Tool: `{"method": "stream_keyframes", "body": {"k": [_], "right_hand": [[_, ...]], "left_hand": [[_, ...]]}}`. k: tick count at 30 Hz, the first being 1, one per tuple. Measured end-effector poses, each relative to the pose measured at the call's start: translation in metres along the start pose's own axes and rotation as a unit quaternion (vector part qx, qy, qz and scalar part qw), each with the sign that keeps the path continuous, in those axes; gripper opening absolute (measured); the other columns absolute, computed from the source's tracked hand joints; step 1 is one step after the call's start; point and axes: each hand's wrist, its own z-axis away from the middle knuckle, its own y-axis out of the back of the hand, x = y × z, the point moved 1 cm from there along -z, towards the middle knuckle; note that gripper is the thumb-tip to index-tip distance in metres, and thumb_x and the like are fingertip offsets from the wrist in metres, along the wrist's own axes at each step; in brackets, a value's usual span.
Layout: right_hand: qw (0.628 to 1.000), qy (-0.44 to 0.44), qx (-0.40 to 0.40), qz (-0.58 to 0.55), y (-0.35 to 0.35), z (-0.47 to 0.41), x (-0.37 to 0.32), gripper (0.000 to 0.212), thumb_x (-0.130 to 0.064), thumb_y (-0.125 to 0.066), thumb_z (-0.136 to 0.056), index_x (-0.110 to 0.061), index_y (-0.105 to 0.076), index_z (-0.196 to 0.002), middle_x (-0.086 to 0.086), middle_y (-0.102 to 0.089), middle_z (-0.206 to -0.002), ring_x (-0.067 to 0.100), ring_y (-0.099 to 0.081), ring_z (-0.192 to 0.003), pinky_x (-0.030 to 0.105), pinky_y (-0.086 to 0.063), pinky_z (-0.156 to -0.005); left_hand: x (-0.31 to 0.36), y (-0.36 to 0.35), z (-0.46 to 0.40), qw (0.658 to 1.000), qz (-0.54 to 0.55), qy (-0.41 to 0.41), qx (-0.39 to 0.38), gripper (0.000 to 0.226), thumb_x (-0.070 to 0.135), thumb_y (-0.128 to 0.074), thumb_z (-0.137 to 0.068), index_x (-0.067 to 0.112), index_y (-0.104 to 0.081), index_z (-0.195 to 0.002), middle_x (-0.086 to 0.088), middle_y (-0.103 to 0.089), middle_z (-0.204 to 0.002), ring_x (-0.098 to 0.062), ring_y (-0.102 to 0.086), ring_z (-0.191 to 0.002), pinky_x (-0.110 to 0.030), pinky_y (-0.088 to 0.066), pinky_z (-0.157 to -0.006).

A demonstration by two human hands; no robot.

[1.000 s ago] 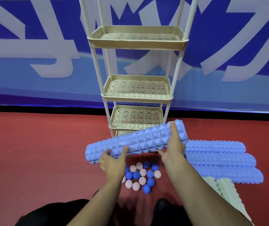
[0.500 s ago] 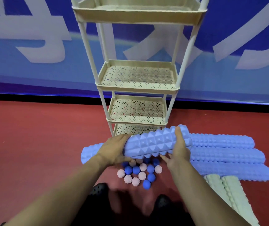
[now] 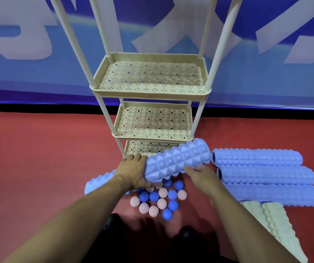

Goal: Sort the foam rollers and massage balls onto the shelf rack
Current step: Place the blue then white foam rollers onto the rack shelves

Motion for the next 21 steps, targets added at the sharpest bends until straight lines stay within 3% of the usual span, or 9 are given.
{"method": "stream_keyframes", "body": {"k": [2,4,6,8,11,13,16,19,21], "right_hand": [[0.991,0.017,-0.059,0.120,0.006,-0.008,-0.003,0.036,-0.039,-0.056,-0.098,-0.017,-0.060,-0.069,-0.004,-0.059,-0.069,0.017,-0.056,-0.074,0.031,-0.041,-0.065],[0.967,0.023,-0.113,0.225,0.009,-0.011,-0.006,0.043,-0.044,-0.054,-0.097,-0.017,-0.058,-0.064,-0.003,-0.060,-0.068,0.017,-0.056,-0.070,0.031,-0.043,-0.063],[0.938,0.025,-0.178,0.298,0.007,-0.007,-0.012,0.044,-0.042,-0.053,-0.099,-0.023,-0.046,-0.060,-0.007,-0.050,-0.067,0.013,-0.047,-0.067,0.030,-0.035,-0.061],[0.911,0.057,-0.200,0.357,0.001,-0.001,-0.018,0.040,-0.043,-0.053,-0.099,-0.027,-0.038,-0.065,-0.008,-0.045,-0.078,0.014,-0.042,-0.080,0.028,-0.030,-0.071],[0.877,0.124,-0.118,0.449,-0.006,-0.004,-0.022,0.035,-0.061,-0.051,-0.091,-0.027,-0.050,-0.094,-0.007,-0.044,-0.103,0.020,-0.042,-0.099,0.038,-0.031,-0.094],[0.877,0.087,-0.112,0.460,-0.005,-0.008,-0.021,0.050,-0.071,-0.047,-0.086,-0.031,-0.054,-0.116,-0.008,-0.047,-0.111,0.022,-0.045,-0.105,0.043,-0.032,-0.099],[0.906,0.042,-0.129,0.400,-0.003,-0.009,-0.019,0.059,-0.070,-0.049,-0.088,-0.033,-0.049,-0.134,-0.004,-0.051,-0.127,0.024,-0.047,-0.119,0.045,-0.035,-0.105],[0.909,0.052,-0.134,0.391,0.001,-0.005,-0.017,0.054,-0.060,-0.049,-0.095,-0.028,-0.048,-0.138,-0.002,-0.050,-0.131,0.024,-0.046,-0.121,0.044,-0.036,-0.105],[0.895,0.079,-0.115,0.423,0.004,-0.001,-0.016,0.044,-0.060,-0.048,-0.094,-0.034,-0.054,-0.129,-0.005,-0.050,-0.123,0.023,-0.047,-0.114,0.045,-0.036,-0.101]], "left_hand": [[0.006,-0.010,-0.010,1.000,0.002,-0.015,0.008,0.097,0.081,-0.064,-0.063,0.020,-0.041,-0.134,-0.001,-0.049,-0.126,-0.028,-0.049,-0.117,-0.044,-0.045,-0.098],[0.011,-0.022,-0.021,0.999,0.003,-0.045,0.028,0.095,0.081,-0.063,-0.065,0.019,-0.042,-0.134,-0.002,-0.050,-0.125,-0.028,-0.050,-0.112,-0.044,-0.047,-0.096],[0.013,-0.030,-0.029,0.996,0.007,-0.077,0.053,0.091,0.079,-0.060,-0.065,0.018,-0.045,-0.130,-0.002,-0.051,-0.121,-0.027,-0.051,-0.108,-0.044,-0.049,-0.092],[0.012,-0.035,-0.036,0.991,0.013,-0.108,0.074,0.084,0.073,-0.060,-0.066,0.017,-0.049,-0.127,-0.001,-0.054,-0.117,-0.027,-0.052,-0.103,-0.044,-0.052,-0.084],[0.014,-0.036,-0.045,0.984,0.011,-0.157,0.085,0.078,0.067,-0.065,-0.066,0.014,-0.054,-0.122,-0.002,-0.058,-0.109,-0.027,-0.055,-0.093,-0.043,-0.053,-0.072],[0.014,-0.036,-0.053,0.979,0.005,-0.186,0.079,0.081,0.066,-0.069,-0.065,0.014,-0.054,-0.125,-0.002,-0.058,-0.111,-0.026,-0.055,-0.094,-0.041,-0.053,-0.075],[0.016,-0.035,-0.063,0.972,-0.009,-0.223,0.072,0.085,0.069,-0.066,-0.065,0.014,-0.053,-0.128,-0.002,-0.058,-0.114,-0.025,-0.055,-0.097,-0.040,-0.052,-0.080],[0.020,-0.033,-0.073,0.968,-0.005,-0.243,0.060,0.088,0.075,-0.055,-0.066,0.014,-0.053,-0.130,-0.002,-0.058,-0.115,-0.026,-0.055,-0.100,-0.042,-0.051,-0.084],[0.019,-0.032,-0.081,0.968,-0.008,-0.246,0.058,0.089,0.075,-0.056,-0.067,0.013,-0.052,-0.132,-0.003,-0.058,-0.116,-0.027,-0.055,-0.100,-0.042,-0.050,-0.086]]}}
